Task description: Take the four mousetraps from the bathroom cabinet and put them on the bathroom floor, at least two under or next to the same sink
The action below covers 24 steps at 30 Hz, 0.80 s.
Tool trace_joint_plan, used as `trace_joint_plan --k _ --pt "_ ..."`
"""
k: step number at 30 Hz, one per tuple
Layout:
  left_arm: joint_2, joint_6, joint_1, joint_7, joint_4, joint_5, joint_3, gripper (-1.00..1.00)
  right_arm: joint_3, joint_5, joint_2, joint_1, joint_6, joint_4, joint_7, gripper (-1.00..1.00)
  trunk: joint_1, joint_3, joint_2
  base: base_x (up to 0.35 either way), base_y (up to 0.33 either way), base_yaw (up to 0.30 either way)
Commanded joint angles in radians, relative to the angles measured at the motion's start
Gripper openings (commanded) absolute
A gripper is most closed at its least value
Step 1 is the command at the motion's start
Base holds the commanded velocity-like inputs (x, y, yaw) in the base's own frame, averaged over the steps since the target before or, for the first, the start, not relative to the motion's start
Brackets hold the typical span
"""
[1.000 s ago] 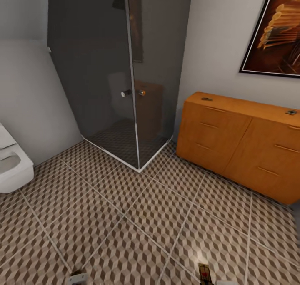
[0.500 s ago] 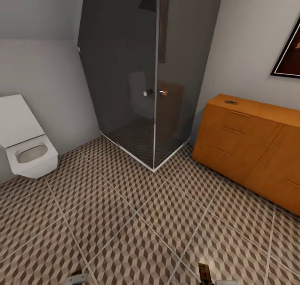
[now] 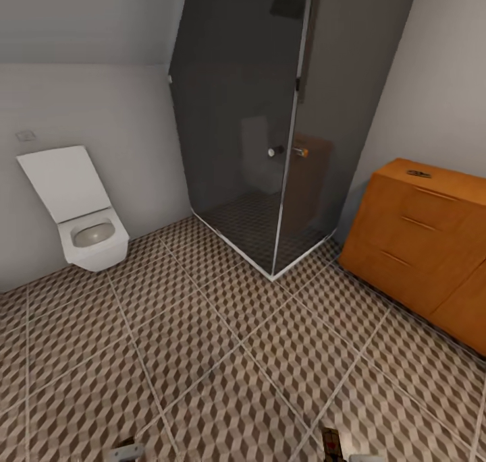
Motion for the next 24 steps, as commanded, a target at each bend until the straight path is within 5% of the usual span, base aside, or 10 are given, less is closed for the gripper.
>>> trace_joint_plan --k 1,24 --pt "-0.001 -0.006 -0.002 0.000 0.004 0.006 -0.008 -1.00 0.001 -0.007 0.000 0.000 -0.003 0.000 0.002 -1.00 0.000 -0.001 0.000 0.000 0.000 0.281" --pt "-0.008 -0.006 -0.002 0.000 0.008 0.006 -0.008 -1.00 0.001 -0.007 0.000 0.000 -0.003 0.000 0.002 -1.00 0.000 0.003 0.000 0.000 0.000 0.277"
